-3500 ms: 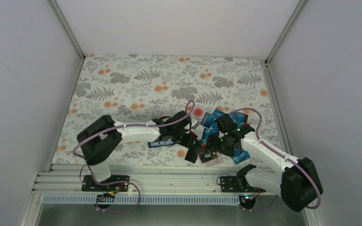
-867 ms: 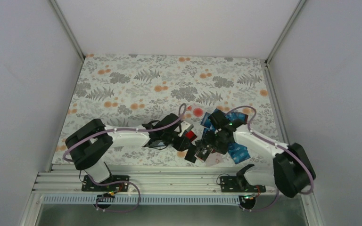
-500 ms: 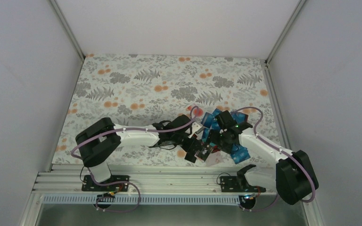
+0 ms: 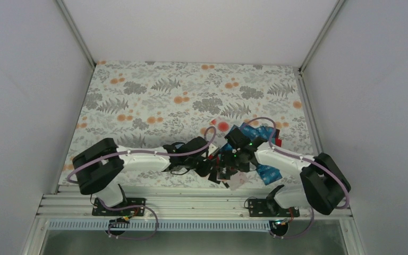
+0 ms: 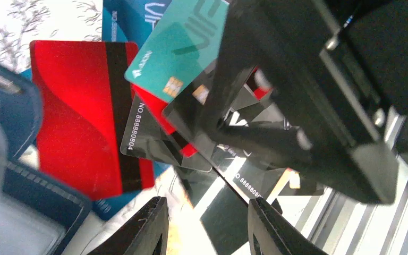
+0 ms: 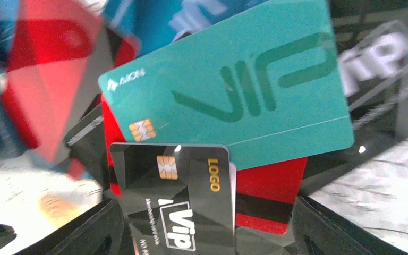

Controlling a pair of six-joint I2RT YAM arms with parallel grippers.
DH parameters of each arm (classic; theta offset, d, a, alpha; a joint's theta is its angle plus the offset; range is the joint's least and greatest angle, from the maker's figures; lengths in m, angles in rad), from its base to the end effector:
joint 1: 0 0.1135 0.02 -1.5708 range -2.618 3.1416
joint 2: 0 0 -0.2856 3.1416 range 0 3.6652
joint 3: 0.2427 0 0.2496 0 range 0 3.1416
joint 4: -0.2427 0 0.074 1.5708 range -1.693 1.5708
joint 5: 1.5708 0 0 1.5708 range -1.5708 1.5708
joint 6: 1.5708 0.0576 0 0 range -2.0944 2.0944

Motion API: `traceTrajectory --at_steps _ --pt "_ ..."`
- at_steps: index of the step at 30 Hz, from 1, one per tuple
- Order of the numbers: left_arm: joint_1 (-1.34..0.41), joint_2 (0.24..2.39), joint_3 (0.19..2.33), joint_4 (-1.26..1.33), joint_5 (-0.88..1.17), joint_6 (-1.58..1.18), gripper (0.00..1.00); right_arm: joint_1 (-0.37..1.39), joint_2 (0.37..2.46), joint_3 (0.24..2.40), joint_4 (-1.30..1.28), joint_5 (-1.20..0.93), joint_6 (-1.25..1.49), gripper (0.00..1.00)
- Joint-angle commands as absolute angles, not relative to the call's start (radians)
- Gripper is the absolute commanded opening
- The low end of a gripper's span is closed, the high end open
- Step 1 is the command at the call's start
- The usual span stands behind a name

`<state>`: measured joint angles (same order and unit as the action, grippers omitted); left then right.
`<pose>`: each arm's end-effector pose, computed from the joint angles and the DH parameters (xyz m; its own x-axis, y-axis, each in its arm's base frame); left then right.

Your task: Put the credit cards into the card holder

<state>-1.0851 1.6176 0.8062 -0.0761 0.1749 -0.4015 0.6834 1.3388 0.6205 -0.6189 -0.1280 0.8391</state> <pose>0.1434 -0.2932 0.1630 -0.6936 0.4896 -0.5284 0.7073 0.6017 -0.3709 0.1556 0.1361 0.1496 -0.9870 0.1479 -0.0623 0.1276 0.9584 0.2552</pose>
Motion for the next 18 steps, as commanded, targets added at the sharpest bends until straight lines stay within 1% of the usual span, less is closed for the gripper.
traceTrajectory --at_steps 1,5,9,14,18 --pt "-1.088 1.508 0.729 -0.093 0.138 -0.397 0.38 0.787 1.473 0.607 -0.501 -0.291 0.911 0.80" --pt "-1.087 1.430 0.669 -0.109 0.137 -0.423 0.39 0.849 1.559 0.681 -0.454 -0.337 0.929 0.80" --pt "-1.088 1.391 0.641 -0.121 0.136 -0.422 0.38 0.872 1.601 0.741 -0.467 -0.344 0.913 0.80" --pt "-1.089 1.388 0.651 -0.100 0.161 -0.404 0.38 0.850 1.523 0.776 -0.585 -0.259 0.887 0.81" --pt "-1.089 1.426 0.678 -0.062 0.204 -0.398 0.36 0.825 1.419 0.747 -0.667 -0.256 0.881 0.82"
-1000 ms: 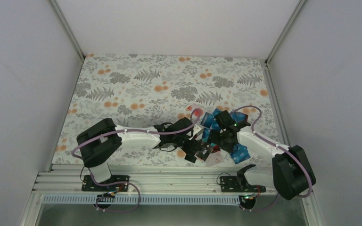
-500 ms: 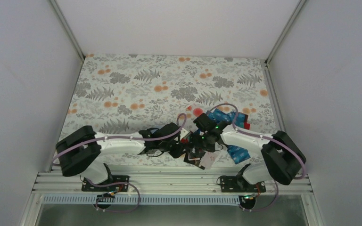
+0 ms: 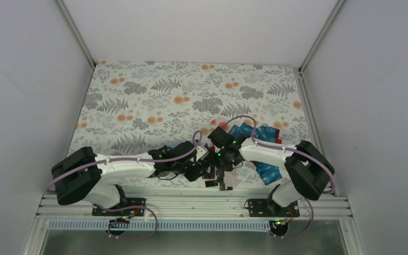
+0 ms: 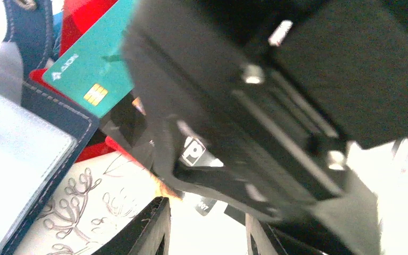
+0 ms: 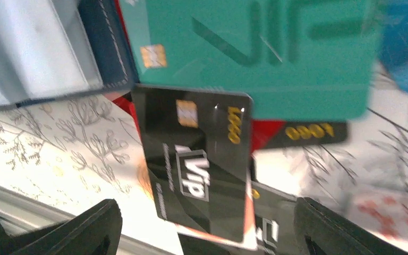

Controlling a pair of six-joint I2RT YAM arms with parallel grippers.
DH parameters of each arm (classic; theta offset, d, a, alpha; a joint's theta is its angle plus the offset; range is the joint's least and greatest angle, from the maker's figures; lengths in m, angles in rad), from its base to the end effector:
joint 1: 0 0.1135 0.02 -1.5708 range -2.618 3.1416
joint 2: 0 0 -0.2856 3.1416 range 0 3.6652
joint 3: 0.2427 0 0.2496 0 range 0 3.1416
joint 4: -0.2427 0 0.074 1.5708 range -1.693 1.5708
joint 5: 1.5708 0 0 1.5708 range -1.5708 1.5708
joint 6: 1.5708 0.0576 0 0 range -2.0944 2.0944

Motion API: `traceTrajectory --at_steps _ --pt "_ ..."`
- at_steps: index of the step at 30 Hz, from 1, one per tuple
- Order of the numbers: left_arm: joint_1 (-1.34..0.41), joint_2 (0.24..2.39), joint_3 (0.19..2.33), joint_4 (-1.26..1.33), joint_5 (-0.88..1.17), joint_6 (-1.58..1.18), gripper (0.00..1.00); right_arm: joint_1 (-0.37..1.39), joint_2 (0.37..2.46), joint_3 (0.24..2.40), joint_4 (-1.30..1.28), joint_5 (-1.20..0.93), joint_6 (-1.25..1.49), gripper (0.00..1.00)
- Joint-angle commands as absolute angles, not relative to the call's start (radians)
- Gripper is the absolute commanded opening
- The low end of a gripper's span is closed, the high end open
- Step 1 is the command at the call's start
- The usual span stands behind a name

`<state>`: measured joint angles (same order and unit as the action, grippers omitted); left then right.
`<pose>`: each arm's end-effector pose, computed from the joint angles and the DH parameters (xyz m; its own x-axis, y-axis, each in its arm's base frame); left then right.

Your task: Put the credit cards into the card holder

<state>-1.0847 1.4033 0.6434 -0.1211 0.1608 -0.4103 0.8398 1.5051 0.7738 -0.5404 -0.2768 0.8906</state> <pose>0.1192 -0.2453 0.1707 -0.6976 0.4774 -0.5343 0.7002 0.6123 -0.3671 0.1617 0.2039 0.1577 -0.9998 0.0052 0.0177 0.0118 0.9193 0.3933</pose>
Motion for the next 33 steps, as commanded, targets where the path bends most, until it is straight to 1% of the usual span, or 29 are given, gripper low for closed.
traceTrajectory --at_steps 1,6,11,13,19,28,33 --pt "-1.090 1.445 0.686 -0.051 0.216 -0.396 0.34 0.820 1.381 0.731 -0.686 -0.270 0.881 0.82" --pt "-1.095 1.513 0.747 -0.019 0.256 -0.407 0.31 0.799 1.202 0.604 -0.770 -0.395 0.891 0.82" --pt "-1.092 1.619 0.839 -0.021 0.285 -0.406 0.25 0.791 1.091 0.486 -0.775 -0.517 0.910 0.81" --pt "-1.090 1.664 0.887 -0.039 0.290 -0.411 0.20 0.787 1.051 0.446 -0.759 -0.546 0.934 0.81" --pt "-1.067 1.777 0.963 -0.045 0.339 -0.423 0.12 0.778 0.969 0.371 -0.694 -0.558 0.997 0.79" --pt "-1.058 1.870 1.040 -0.105 0.364 -0.381 0.10 0.758 0.955 0.279 -0.557 -0.568 1.086 0.76" --pt "-1.056 1.898 1.041 -0.125 0.370 -0.376 0.10 0.745 0.960 0.233 -0.502 -0.561 1.106 0.76"
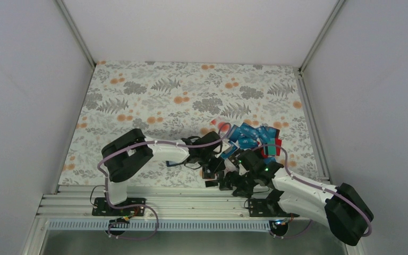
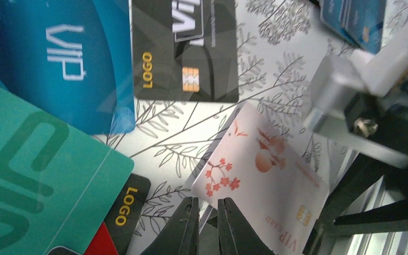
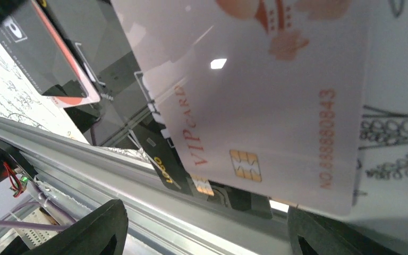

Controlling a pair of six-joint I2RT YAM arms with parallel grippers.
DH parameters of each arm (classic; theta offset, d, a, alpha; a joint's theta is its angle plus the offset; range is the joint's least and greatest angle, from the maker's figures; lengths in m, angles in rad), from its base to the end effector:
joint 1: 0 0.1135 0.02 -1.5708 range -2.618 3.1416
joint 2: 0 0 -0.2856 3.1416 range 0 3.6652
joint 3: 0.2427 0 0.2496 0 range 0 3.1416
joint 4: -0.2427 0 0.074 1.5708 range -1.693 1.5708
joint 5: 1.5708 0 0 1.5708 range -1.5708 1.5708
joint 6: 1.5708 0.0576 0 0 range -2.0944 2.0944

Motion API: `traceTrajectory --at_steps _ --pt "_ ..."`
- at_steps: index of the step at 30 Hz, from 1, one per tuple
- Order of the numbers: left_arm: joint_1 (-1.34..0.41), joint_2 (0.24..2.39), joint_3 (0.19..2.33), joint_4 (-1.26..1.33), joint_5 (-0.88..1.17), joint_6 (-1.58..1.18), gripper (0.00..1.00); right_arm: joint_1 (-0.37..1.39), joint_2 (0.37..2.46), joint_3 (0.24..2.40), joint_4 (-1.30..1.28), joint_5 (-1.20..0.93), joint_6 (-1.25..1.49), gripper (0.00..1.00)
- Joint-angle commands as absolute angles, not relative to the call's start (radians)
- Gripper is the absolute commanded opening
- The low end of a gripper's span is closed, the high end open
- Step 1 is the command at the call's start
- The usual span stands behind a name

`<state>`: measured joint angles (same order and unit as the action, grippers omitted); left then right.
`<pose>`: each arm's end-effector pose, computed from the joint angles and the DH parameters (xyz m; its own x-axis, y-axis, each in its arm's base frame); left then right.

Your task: Put the credit cards into the card holder

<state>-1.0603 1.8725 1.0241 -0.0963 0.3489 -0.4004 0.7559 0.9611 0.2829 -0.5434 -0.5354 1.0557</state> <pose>0.1710 -0.3457 0.1403 -0.7224 0.5402 -0.4317 0.6909 0.5375 -0.4835 0.0708 0.1071 0.1263 -0.9608 0.1229 0.2486 0.2418 0.8102 0.5339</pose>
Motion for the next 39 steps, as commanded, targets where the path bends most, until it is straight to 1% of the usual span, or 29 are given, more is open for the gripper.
traceTrajectory --at_steps 1,8,11,14,21,33,35,39 --pt "-1.056 1.900 1.039 -0.128 0.373 -0.376 0.10 0.741 0.957 0.220 -0.484 -0.562 1.115 0.76" --pt "-1.058 1.898 0.983 -0.119 0.421 -0.378 0.10 0.696 0.902 0.172 -0.410 -0.567 1.141 0.69" --pt "-1.060 1.893 0.962 -0.101 0.445 -0.385 0.10 0.679 0.896 0.164 -0.398 -0.568 1.134 0.64" --pt "-1.062 1.887 0.952 -0.092 0.457 -0.390 0.10 0.668 0.896 0.159 -0.388 -0.574 1.123 0.57" --pt "-1.062 1.895 0.941 -0.073 0.463 -0.409 0.10 0.647 0.870 0.170 -0.404 -0.576 1.107 0.49" --pt "-1.061 1.889 0.930 -0.048 0.460 -0.434 0.10 0.635 0.832 0.238 -0.495 -0.593 1.093 0.21" --pt "-1.059 1.885 0.929 -0.047 0.456 -0.439 0.10 0.632 0.833 0.256 -0.515 -0.592 1.086 0.14" --pt "-1.051 1.866 0.932 -0.059 0.440 -0.458 0.10 0.631 0.827 0.294 -0.559 -0.593 1.076 0.05"
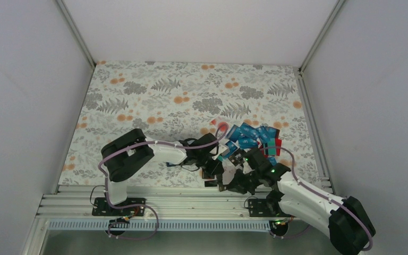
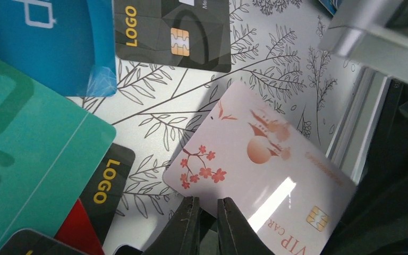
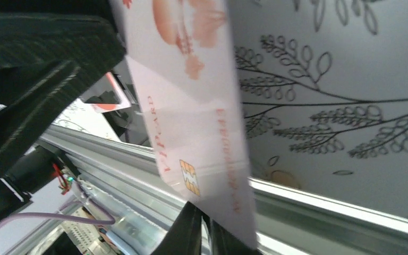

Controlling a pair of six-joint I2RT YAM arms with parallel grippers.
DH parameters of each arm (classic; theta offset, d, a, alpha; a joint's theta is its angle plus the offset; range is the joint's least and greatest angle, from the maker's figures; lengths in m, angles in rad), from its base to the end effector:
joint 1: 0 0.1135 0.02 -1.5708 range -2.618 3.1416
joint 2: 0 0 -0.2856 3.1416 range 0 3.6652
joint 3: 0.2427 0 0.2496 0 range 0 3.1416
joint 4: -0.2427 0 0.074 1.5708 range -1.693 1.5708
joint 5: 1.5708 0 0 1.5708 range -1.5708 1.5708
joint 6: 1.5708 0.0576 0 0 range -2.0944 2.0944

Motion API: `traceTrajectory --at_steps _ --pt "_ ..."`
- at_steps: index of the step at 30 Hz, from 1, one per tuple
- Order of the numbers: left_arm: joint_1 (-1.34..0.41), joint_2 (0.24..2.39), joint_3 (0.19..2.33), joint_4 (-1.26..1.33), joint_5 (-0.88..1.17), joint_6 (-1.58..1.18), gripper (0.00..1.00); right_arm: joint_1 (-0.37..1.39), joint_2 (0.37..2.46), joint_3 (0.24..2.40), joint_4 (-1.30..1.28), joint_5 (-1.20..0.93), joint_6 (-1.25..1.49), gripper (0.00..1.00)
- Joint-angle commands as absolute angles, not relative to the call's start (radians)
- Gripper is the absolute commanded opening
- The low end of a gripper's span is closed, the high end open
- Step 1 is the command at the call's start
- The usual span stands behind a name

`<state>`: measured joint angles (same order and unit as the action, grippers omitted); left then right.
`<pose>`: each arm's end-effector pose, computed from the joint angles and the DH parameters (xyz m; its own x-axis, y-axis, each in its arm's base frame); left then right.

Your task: Put the credit cards into the card holder

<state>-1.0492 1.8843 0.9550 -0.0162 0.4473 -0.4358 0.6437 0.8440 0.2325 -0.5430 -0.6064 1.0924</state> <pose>0.1652 -0.3374 0.1249 -0.7495 0.5403 -0.3826 0.6525 0.5050 -0.5650 0.0700 0.0935 0.1260 -0.9382 0.2080 0.2766 0.3376 0.7262 0.5989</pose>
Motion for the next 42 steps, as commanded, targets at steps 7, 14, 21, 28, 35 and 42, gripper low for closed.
traceTrajectory --at_steps 7,14,21,28,35,42 --pt "-1.021 1.770 0.984 -0.159 0.363 -0.492 0.10 0.627 0.828 0.354 -0.640 -0.634 1.039 0.04" --pt "-0.980 1.630 0.989 -0.221 0.281 -0.529 0.10 0.588 0.911 0.513 -0.799 -0.597 0.903 0.04" --pt "-0.916 1.466 0.909 -0.212 0.215 -0.581 0.11 0.525 0.988 0.768 -0.910 -0.425 0.778 0.04" --pt "-0.847 1.321 0.834 -0.275 0.104 -0.578 0.11 0.514 0.995 0.834 -0.683 -0.469 0.734 0.04" --pt "-0.744 1.262 0.726 -0.376 0.051 -0.603 0.10 0.523 1.051 0.743 -0.352 -0.585 0.691 0.04" --pt "-0.639 1.189 0.636 -0.441 -0.006 -0.645 0.09 0.575 1.209 0.715 -0.162 -0.669 0.625 0.04"
